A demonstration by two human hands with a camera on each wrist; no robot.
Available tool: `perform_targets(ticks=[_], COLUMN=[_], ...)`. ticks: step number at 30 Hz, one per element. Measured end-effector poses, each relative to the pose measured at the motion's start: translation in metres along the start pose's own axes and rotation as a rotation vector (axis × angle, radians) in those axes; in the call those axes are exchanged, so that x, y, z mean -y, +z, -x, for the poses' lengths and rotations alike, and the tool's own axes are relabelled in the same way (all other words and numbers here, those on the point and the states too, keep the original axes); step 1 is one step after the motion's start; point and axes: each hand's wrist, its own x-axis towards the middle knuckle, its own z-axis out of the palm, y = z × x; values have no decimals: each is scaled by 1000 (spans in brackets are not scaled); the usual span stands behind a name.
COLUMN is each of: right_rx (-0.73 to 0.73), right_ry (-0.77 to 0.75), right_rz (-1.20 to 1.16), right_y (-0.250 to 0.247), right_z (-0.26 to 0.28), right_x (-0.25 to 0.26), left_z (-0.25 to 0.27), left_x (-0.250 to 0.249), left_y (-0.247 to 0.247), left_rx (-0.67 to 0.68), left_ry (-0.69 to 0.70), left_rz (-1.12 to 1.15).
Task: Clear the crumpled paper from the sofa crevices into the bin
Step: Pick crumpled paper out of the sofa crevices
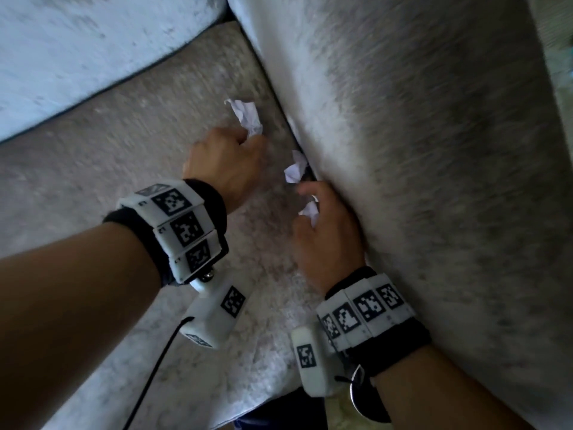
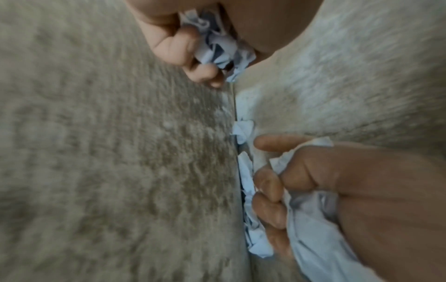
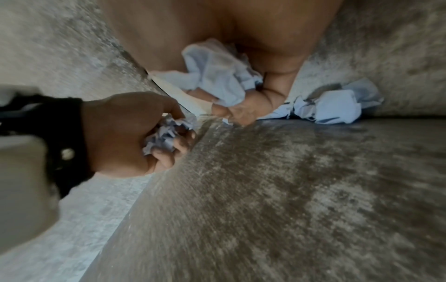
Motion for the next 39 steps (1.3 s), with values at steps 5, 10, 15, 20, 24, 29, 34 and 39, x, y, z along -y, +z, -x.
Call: perform_targets(ticks=[5, 10, 15, 20, 24, 29, 34, 39], right_rx=[-61, -196, -199, -251, -312, -330, -329, -351], right_ry=[9, -50, 1, 12, -9, 6, 18, 102], right_rz=[73, 144, 213, 151, 147, 200, 271, 298], right_y=[8, 18, 21, 35, 48, 48, 49, 54], right_z=[-2, 0, 0, -4, -8, -11, -18, -28], right_x=[-1, -1, 2, 14, 20, 24, 24, 29], left_z=[21, 42, 57, 71, 78, 86, 94, 90], left_x=[29, 60, 83, 104, 119, 129, 137, 147], left_y=[-16, -31, -44, -53, -57, -60, -68, -70], left_rx=[-102, -76, -18, 8, 20, 89, 138, 116], left_ry=[90, 80, 54, 141, 164, 108, 161, 136], left_rz=[-79, -54, -35, -39, -29, 51, 164, 195])
